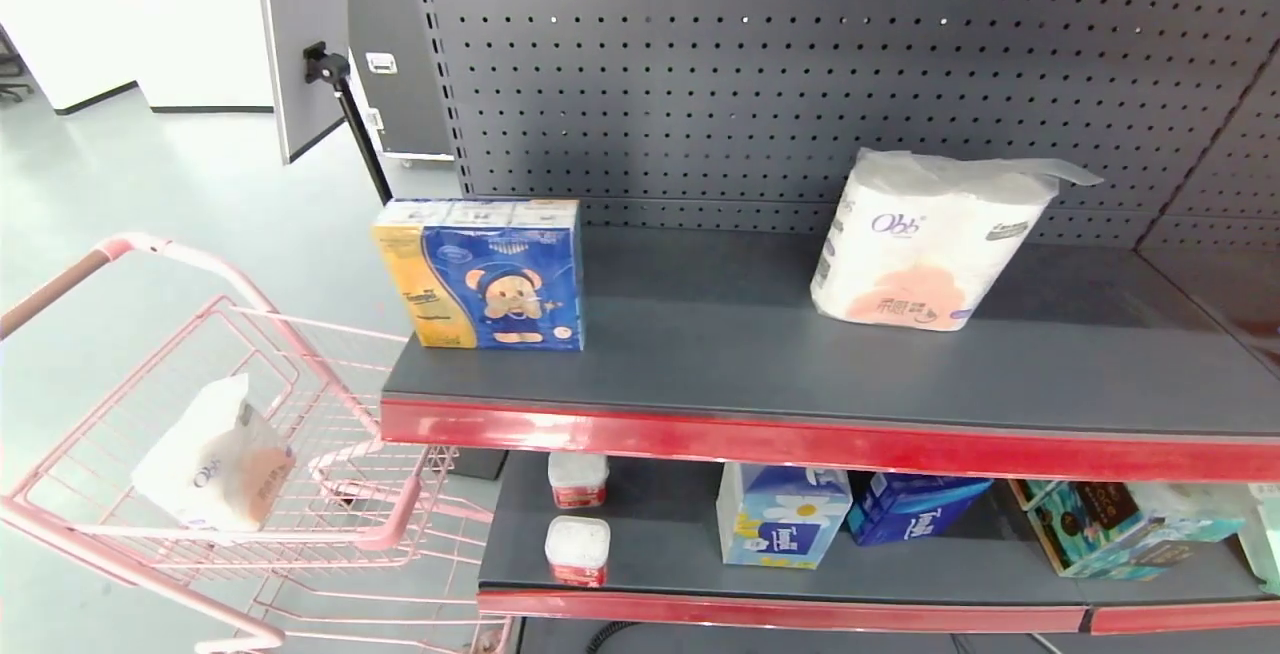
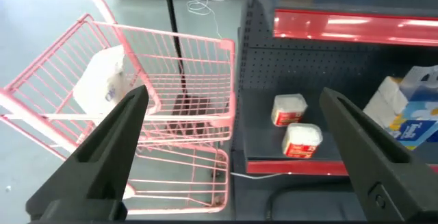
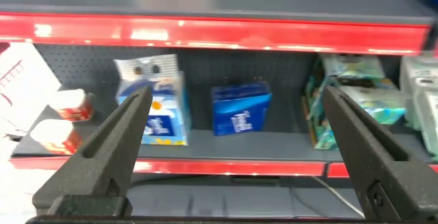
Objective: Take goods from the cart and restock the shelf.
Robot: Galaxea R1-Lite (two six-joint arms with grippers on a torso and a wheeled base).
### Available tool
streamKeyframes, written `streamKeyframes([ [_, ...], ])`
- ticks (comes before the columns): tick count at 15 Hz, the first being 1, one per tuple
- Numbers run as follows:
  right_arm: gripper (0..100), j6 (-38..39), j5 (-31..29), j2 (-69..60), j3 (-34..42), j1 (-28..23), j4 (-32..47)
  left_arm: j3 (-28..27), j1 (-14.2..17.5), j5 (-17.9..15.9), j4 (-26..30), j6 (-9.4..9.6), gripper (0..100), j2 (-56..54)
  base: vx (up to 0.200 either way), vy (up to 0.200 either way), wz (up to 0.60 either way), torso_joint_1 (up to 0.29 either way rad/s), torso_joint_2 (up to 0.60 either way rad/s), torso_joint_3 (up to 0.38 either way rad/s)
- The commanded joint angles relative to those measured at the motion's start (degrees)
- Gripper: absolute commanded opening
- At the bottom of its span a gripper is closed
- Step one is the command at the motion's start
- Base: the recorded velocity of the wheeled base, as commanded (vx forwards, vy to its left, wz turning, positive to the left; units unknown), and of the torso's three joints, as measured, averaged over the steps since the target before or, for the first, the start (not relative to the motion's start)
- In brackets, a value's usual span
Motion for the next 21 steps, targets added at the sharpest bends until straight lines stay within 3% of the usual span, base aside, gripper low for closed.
streamKeyframes([
  [1, 100, 0.0, 0.0, 0.0, 0.0, 0.0, 0.0, 0.1, 0.0, 0.0, 0.0, -0.02, 100, 0.0, 0.000, 0.200, 0.00, 0.002, 0.01, 0.002],
  [21, 100, 0.0, 0.0, 0.0, 0.0, 0.0, 0.0, 0.0, 0.0, 0.0, 0.0, -0.02, 100, 0.0, 0.000, 0.200, 0.00, 0.003, 0.00, 0.003],
])
